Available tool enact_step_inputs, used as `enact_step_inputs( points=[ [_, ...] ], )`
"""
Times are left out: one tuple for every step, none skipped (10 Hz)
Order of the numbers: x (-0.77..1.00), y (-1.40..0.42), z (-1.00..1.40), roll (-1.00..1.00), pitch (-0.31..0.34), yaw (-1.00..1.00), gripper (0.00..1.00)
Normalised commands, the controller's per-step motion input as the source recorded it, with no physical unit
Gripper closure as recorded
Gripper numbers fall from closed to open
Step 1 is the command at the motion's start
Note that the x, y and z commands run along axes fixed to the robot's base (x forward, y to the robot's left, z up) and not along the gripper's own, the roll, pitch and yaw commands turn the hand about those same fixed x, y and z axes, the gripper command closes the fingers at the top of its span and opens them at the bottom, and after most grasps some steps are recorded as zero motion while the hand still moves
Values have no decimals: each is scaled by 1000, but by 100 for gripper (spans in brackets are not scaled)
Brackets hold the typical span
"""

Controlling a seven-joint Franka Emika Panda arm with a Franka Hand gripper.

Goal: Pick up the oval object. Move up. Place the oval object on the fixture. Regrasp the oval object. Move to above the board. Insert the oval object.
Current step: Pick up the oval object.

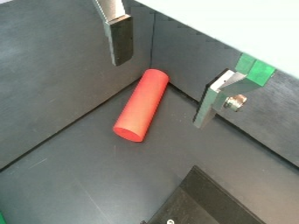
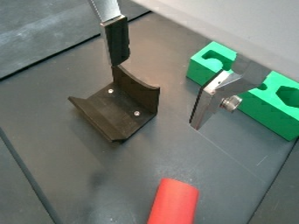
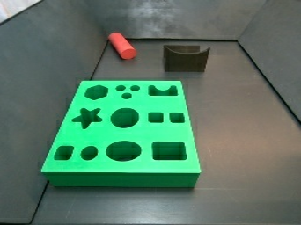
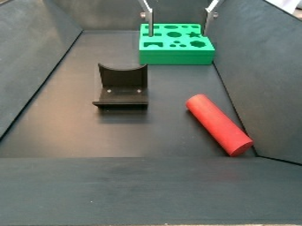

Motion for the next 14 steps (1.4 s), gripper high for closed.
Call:
enact_step_inputs(
  points=[
    [-186,-223,-500,0,-150,314,0],
    [-131,-180,-431,0,-121,363,0],
    [-189,-129,-403,9,-134,420,0],
    [0,-86,-343,20,-84,460,0],
    [0,-89,-366,31,-83,494,0],
    [0,-49,-337,37,-69,526,0],
    [-3,0,-377,44,-93,526,0],
    [-77,0,-434,59,-119,469,0],
    [-57,23,-460,71,-126,397,0],
    [-174,100,-469,80,-144,354,0],
    [-240,120,-454,99,-137,323,0],
    [-129,91,-406,91,-106,263,0],
    [-186,126,-403,73,-114,231,0],
    [-209,106,-400,103,-114,237,0]
  ],
)
